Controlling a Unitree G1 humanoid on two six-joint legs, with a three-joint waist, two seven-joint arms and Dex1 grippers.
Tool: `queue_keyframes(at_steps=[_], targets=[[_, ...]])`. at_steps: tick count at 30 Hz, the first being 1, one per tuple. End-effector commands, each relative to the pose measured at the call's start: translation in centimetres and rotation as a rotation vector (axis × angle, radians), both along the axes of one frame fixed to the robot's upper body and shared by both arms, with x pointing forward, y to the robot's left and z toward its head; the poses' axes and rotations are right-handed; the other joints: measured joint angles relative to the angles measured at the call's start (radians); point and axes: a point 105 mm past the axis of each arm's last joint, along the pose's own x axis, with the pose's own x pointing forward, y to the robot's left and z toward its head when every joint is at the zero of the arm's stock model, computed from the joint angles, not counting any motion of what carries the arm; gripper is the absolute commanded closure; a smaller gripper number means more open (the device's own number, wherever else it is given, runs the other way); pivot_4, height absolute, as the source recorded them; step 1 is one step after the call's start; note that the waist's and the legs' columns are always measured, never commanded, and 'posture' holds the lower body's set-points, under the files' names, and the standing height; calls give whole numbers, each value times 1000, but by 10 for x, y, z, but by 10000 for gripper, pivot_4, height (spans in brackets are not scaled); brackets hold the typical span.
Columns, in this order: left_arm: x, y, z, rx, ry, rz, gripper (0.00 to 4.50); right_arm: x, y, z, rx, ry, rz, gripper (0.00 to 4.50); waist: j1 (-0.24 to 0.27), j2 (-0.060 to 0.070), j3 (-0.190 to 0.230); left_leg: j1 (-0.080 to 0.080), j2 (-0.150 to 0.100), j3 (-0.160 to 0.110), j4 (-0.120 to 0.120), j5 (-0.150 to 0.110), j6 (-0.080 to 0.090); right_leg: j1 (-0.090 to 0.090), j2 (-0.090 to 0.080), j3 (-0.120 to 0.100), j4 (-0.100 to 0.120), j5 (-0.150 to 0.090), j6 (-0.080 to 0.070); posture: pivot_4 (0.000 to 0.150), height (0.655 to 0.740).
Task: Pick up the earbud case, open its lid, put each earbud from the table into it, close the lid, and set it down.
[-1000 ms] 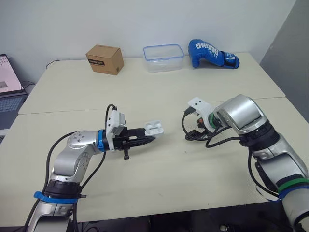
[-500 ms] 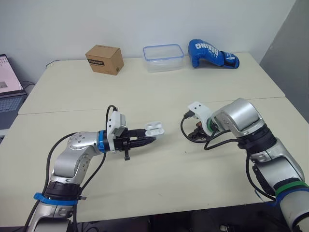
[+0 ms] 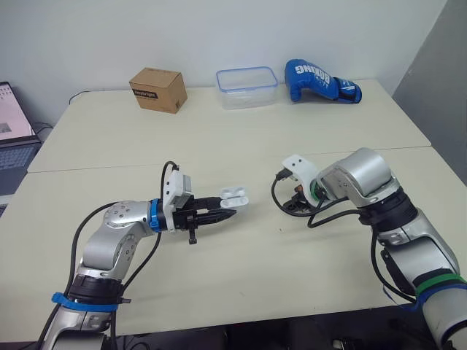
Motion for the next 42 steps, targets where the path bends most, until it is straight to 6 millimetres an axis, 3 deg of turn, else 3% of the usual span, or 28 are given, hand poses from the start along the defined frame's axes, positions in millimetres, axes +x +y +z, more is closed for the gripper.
queue_keyframes(at_steps=[1, 4, 13, 18, 25, 32, 37, 42], targets=[[-3, -3, 10, -3, -62, -9, 37110, 1, -1, 6, 8, -14, -4, 17791, 0, 0, 0, 0, 0, 0, 0, 0, 0, 0, 0, 0, 0, 0, 0, 1500, 7307], [-3, -3, 10, -2, -63, -8, 37110, 0, -1, 5, 8, -11, -3, 25102, 0, 0, 0, 0, 0, 0, 0, 0, 0, 0, 0, 0, 0, 0, 0, 1500, 7307], [-4, -2, 9, 5, -67, -3, 37110, 0, 0, 5, 7, -9, -3, 25102, 0, 0, 0, 0, 0, 0, 0, 0, 0, 0, 0, 0, 0, 0, 0, 1500, 7307], [-3, -2, 9, 9, -67, -2, 37110, 0, 0, 4, 4, -10, -6, 40719, 0, 0, 0, 0, 0, 0, 0, 0, 0, 0, 0, 0, 0, 0, 0, 1500, 7307], [-3, -1, 6, 16, -67, 0, 37110, -5, 0, 7, -13, -23, 59, 40936, 0, 0, 0, 0, 0, 0, 0, 0, 0, 0, 0, 0, 0, 0, 0, 1500, 7307], [-4, -1, 4, 19, -67, -1, 37110, -22, -24, 21, -157, -148, 482, 40936, 2, 0, 0, 0, 0, 0, 0, 0, 0, 1, 0, -1, -2, 0, 0, 1500, 7307], [-3, -2, 3, 20, -69, -4, 37110, -31, -53, 14, -292, -144, 747, 40936, 1, 0, 0, 1, 1, 1, 0, 0, 0, 1, 1, -1, -1, 0, 1, 1500, 7307], [-3, -2, 2, 21, -72, -4, 37110, -39, -65, 6, -341, -89, 912, 40936, 1, 0, 0, 1, 1, 3, 0, 0, 0, 1, 1, 0, -1, 0, 1, 1500, 7307]])
